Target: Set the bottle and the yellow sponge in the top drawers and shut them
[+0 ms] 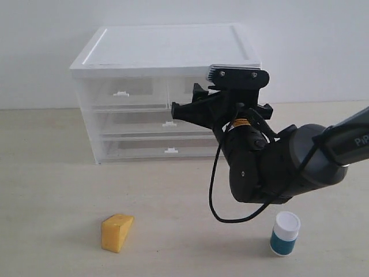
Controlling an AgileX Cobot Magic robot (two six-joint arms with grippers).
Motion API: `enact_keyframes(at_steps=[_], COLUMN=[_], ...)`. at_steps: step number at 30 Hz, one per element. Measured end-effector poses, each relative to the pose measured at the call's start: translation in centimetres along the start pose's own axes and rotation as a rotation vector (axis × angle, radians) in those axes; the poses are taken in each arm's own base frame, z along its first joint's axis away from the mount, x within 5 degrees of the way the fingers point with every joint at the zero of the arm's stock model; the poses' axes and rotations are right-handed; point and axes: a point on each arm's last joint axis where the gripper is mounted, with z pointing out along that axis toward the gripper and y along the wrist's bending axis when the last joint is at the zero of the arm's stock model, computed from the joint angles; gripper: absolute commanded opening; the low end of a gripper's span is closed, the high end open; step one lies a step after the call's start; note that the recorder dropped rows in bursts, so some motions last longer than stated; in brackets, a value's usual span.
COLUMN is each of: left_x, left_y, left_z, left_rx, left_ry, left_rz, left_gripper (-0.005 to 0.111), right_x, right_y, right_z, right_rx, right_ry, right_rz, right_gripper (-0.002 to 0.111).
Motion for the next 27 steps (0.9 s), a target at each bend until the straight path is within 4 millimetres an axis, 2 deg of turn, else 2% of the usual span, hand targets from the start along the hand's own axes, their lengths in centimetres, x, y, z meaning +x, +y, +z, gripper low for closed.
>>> enact_keyframes(at_steps=[9,17,27], left_x=[0.0,0.0,0.0], left_y=[0.0,0.0,0.0], left_z=[0.0,0.0,0.0], left_rx=[0.0,0.0,0.0], left_ry=[0.0,0.0,0.0], left_rz=[0.0,0.0,0.0], left_gripper=[0.004,0.004,0.004], right_x=[0.0,1.5,1.4], right_y=[-0.1,-0.1,0.2], right_z=[0.0,0.7,1.3], right_rx=[0.008,0.021,0.029], right_ry=[-0.004,0.007,-0.018], right_rz=[-0.013,-0.03,-0.054], right_gripper=[0.051,0.051,0.051])
